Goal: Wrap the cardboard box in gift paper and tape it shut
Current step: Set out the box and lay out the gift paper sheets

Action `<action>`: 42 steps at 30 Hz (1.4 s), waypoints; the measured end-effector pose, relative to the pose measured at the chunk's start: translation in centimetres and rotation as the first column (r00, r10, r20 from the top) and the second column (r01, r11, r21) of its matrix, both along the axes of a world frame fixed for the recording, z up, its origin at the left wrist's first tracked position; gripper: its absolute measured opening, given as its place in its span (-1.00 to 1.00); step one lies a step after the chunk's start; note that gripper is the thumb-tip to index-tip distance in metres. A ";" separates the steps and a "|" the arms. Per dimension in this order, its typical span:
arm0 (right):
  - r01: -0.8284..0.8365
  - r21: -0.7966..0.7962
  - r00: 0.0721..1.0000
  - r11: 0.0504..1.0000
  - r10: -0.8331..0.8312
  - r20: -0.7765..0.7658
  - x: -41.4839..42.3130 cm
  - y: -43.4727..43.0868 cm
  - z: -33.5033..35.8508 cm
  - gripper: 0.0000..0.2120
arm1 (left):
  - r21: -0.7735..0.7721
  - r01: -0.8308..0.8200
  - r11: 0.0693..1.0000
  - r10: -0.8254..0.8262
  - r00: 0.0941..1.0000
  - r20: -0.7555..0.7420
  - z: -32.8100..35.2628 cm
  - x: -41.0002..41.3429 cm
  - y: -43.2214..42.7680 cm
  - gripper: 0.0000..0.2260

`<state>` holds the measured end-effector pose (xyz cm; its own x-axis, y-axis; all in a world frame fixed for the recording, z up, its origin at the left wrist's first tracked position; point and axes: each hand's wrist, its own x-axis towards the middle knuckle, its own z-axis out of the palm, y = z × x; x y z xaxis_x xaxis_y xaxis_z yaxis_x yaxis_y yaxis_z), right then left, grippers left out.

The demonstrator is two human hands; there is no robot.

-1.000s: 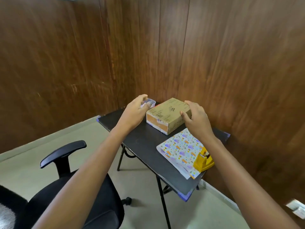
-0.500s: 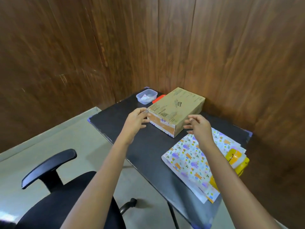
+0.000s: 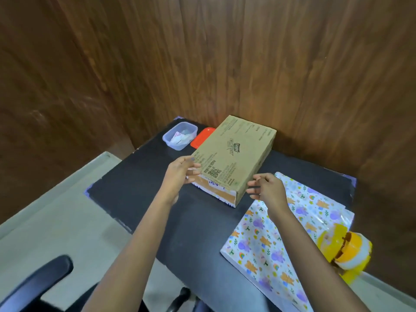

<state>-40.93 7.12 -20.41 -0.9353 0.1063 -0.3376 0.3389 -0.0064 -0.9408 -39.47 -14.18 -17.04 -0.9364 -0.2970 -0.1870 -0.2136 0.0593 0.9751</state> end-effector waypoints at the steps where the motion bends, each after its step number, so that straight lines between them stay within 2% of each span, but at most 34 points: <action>1: 0.029 -0.011 1.000 1.000 -0.029 0.010 -0.9 -0.4 -0.5 -0.79 | 0.004 0.008 1.000 -0.008 1.000 0.010 -0.7 -1.5 -0.8 -0.85; 8: 0.195 -0.019 0.979 0.981 -0.194 0.057 -4.7 -3.7 -1.6 -0.84 | 0.068 0.047 0.997 -0.049 0.998 0.033 -3.7 -8.2 -5.3 -0.83; 16: 0.300 0.012 0.953 0.954 -0.301 0.033 -5.3 -6.4 -1.5 -0.84 | 0.079 0.128 0.989 -0.130 0.991 0.029 -4.7 -9.9 -6.8 -0.86; 18: 0.305 0.072 0.952 0.950 -0.306 -0.002 -5.5 -6.6 -1.7 -0.82 | 0.022 0.115 0.993 -0.115 0.993 0.008 -5.1 -9.6 -6.7 -0.86; 22: 0.287 0.159 0.958 0.944 -0.285 -0.041 -5.6 -7.0 -2.5 -0.78 | -0.238 0.135 0.962 -0.138 0.990 0.005 -5.7 -9.6 -6.8 -0.90; 25: 0.311 0.156 0.950 0.937 -0.305 -0.060 -5.9 -7.6 -2.9 -0.78 | -0.368 0.133 0.920 -0.145 0.989 -0.004 -6.5 -10.0 -7.4 -0.79; 29: 0.346 0.394 0.938 0.852 -0.327 -0.117 -6.7 -7.6 -4.1 -0.74 | -0.467 0.232 0.853 -0.219 0.972 0.082 -7.4 -11.7 -8.1 -0.59; 31: 0.335 0.518 0.939 0.787 -0.323 -0.117 -7.1 -7.6 -4.7 -0.69 | -0.410 0.301 0.861 -0.264 0.954 0.144 -7.7 -13.1 -8.5 -0.50; 33: 0.313 0.560 0.945 0.767 -0.312 -0.101 -7.5 -7.4 -5.3 -0.59 | -0.302 0.360 0.883 -0.306 0.928 0.211 -8.1 -14.3 -8.8 -0.42; 38: 0.358 0.295 0.923 0.886 -0.383 0.029 -9.1 -7.5 -6.2 -0.28 | -0.094 0.488 0.868 -0.454 0.856 0.248 -9.6 -18.1 -9.4 -0.36; 39: 0.365 0.237 0.921 0.900 -0.387 0.051 -9.5 -7.6 -6.5 -0.28 | -0.056 0.513 0.856 -0.488 0.839 0.240 -9.9 -18.7 -9.4 -0.38; 42: 0.353 0.147 0.928 0.924 -0.366 0.074 -9.9 -8.0 -7.1 -0.48 | 0.128 0.595 0.794 -0.608 0.770 0.195 -11.5 -20.2 -9.7 -0.47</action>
